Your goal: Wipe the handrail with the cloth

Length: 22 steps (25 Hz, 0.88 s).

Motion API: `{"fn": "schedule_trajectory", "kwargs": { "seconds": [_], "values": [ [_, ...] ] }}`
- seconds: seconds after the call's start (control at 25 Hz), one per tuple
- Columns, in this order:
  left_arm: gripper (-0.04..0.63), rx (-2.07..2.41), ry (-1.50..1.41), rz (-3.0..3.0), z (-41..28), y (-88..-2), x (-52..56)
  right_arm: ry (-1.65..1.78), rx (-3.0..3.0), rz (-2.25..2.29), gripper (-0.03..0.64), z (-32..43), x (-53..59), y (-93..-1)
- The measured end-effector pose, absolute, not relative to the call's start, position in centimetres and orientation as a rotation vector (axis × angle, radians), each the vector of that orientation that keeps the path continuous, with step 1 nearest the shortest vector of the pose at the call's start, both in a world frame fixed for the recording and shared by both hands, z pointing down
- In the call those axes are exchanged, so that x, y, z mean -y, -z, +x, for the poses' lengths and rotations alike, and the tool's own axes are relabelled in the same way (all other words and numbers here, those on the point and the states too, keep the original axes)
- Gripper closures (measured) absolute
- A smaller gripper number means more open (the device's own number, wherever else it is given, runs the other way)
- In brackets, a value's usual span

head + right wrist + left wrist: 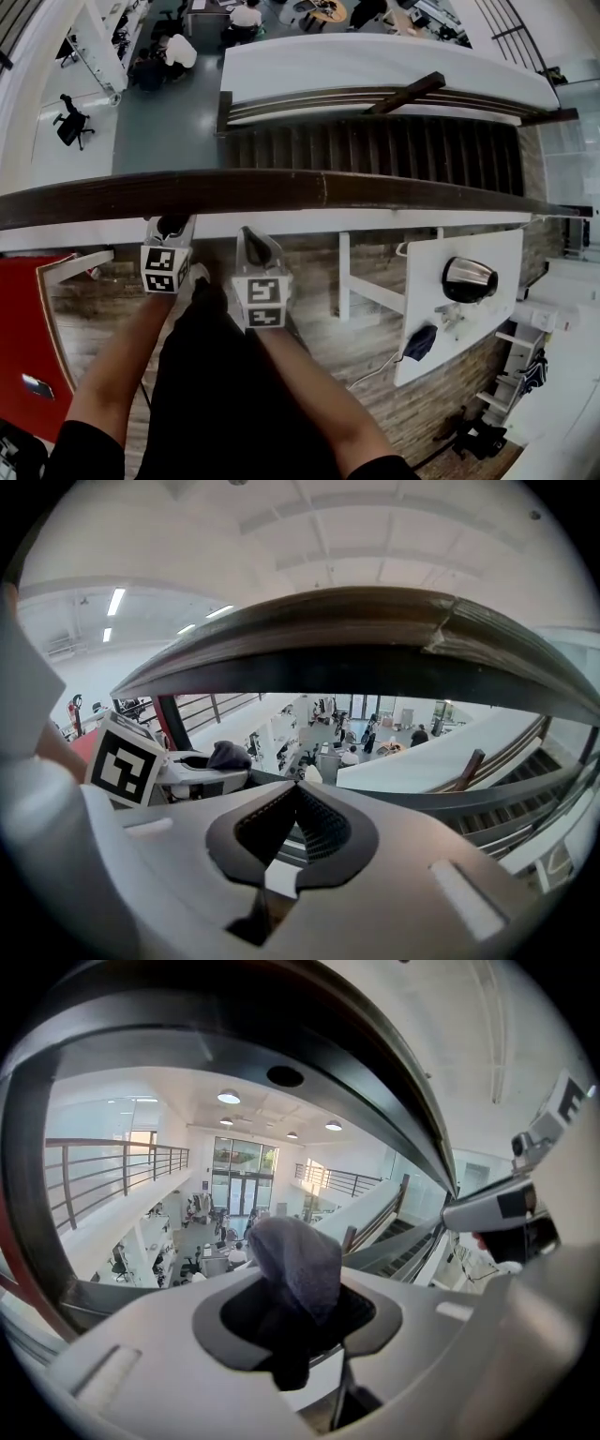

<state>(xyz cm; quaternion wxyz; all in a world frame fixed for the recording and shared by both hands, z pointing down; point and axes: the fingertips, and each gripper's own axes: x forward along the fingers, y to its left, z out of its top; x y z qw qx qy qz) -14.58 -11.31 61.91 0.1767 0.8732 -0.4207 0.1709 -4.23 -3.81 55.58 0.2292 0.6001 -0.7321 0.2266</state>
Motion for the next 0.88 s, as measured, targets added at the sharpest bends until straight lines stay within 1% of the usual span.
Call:
{"fn": "schedule_trajectory", "kwargs": {
  "seconds": [0.32,0.88],
  "values": [
    [0.463,1.221,-0.527,2.43,-14.8,-62.1,11.6,-0.72,1.984,1.621,0.615,-2.9,3.6,-57.5],
    [0.465,1.226,-0.521,2.406,-12.9,-62.0,11.3,-0.738,2.003,1.619,0.615,-0.1,4.4,-57.4]
  ]
}}
